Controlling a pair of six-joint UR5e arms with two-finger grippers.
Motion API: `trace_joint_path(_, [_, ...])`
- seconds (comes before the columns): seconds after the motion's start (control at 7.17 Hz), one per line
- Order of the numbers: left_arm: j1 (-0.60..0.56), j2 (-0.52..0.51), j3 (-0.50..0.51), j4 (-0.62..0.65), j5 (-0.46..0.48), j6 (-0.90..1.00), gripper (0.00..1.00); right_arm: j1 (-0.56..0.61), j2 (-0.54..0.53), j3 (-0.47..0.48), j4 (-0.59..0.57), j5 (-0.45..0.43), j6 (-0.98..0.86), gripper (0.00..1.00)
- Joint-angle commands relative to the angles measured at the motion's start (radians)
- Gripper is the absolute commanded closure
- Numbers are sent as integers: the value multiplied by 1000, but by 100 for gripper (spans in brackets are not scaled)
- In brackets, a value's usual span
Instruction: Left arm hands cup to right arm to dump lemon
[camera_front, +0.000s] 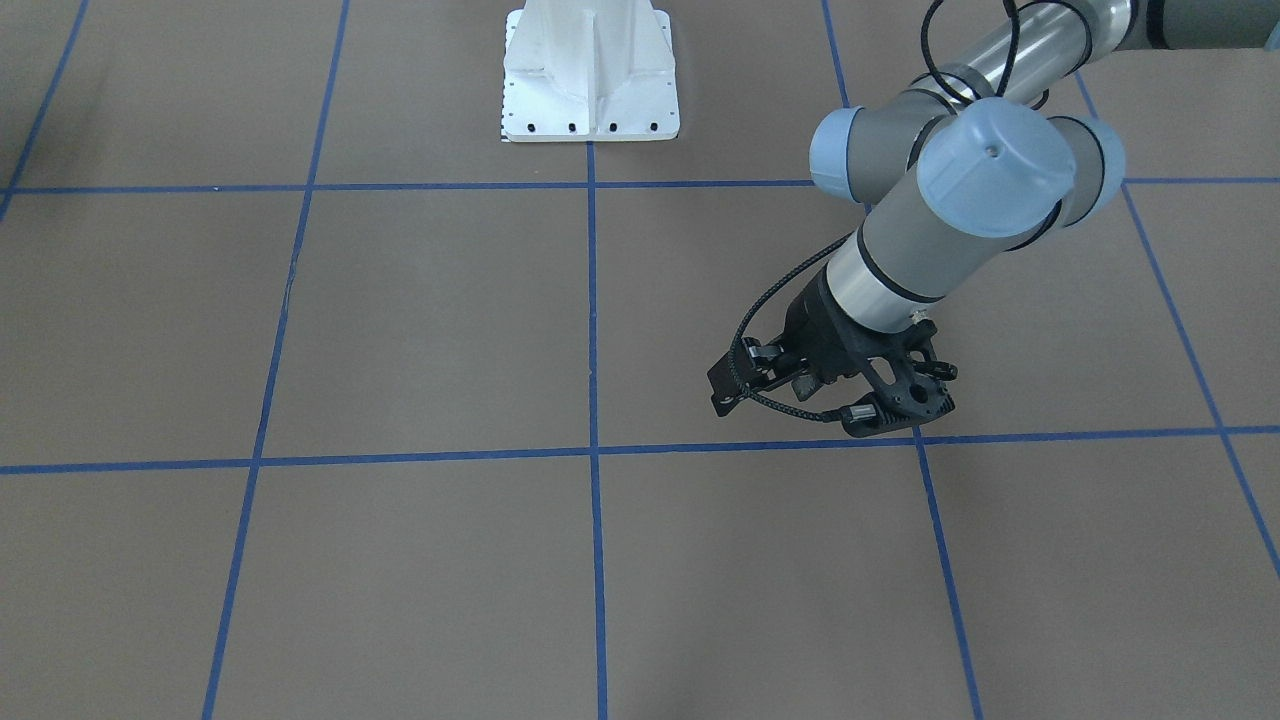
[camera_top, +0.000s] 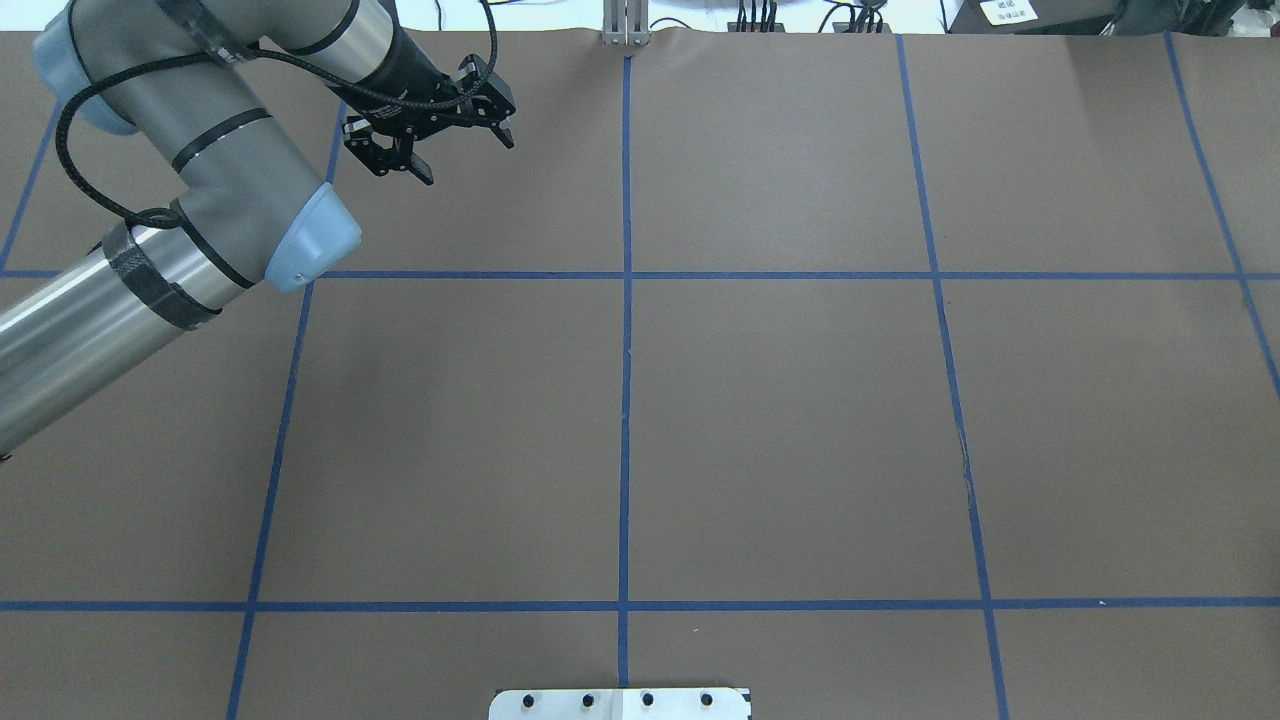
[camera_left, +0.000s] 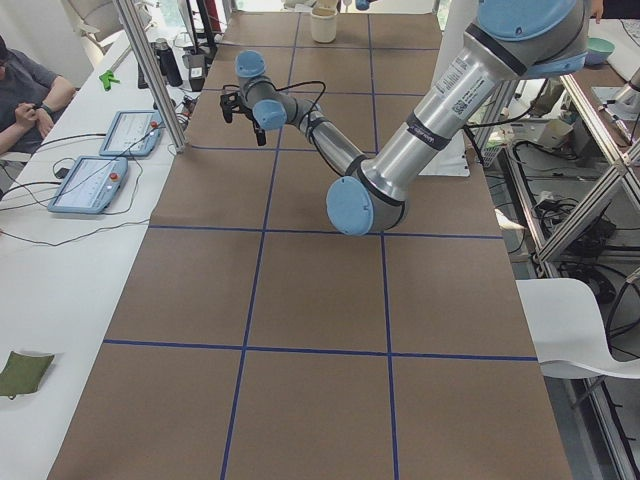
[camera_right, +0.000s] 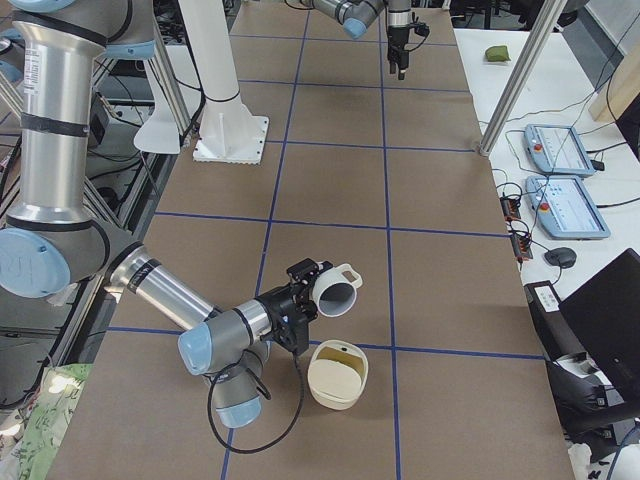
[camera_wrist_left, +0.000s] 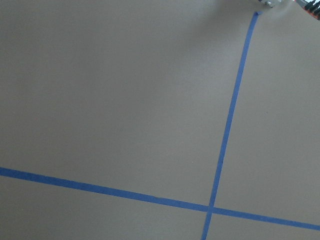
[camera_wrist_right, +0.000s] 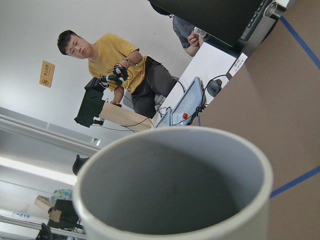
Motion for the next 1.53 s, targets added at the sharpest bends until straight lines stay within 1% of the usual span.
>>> trace_joint_path(0.0, [2,10,2,-24,0,0,0,2,8,198,-303,44,-205,69])
trace_joint_path(0.14, [2,23,6,-55,-2,1,0,2,17,245,-444,52,-370,69])
trace_joint_path(0.28, [2,27,6,-57,-2,1,0,2,49,300,-617,43,-496,69])
trace_joint_path(0.42, [0,27,8,-58,-2,1,0,1,143,311,-782,40,-577,69])
trace_joint_path(0.56, [-6,25,8,-57,-2,3,0,-42,229,304,-931,20,-653,69])
trace_joint_path(0.7, [-12,25,8,-58,-2,3,0,-136,288,302,-1038,-98,-753,69])
trace_joint_path(0.98, [-23,25,9,-46,-2,42,0,-360,333,304,-1157,-417,-951,69])
trace_joint_path(1.12, [-31,25,12,-45,-3,43,0,-483,353,308,-1217,-593,-1035,69])
trace_joint_path(1.25, [-31,25,12,-45,-3,43,0,-592,395,308,-1287,-735,-1105,69])
trace_joint_path(1.39, [-31,25,12,-43,-3,43,0,-701,463,310,-1375,-870,-1129,69])
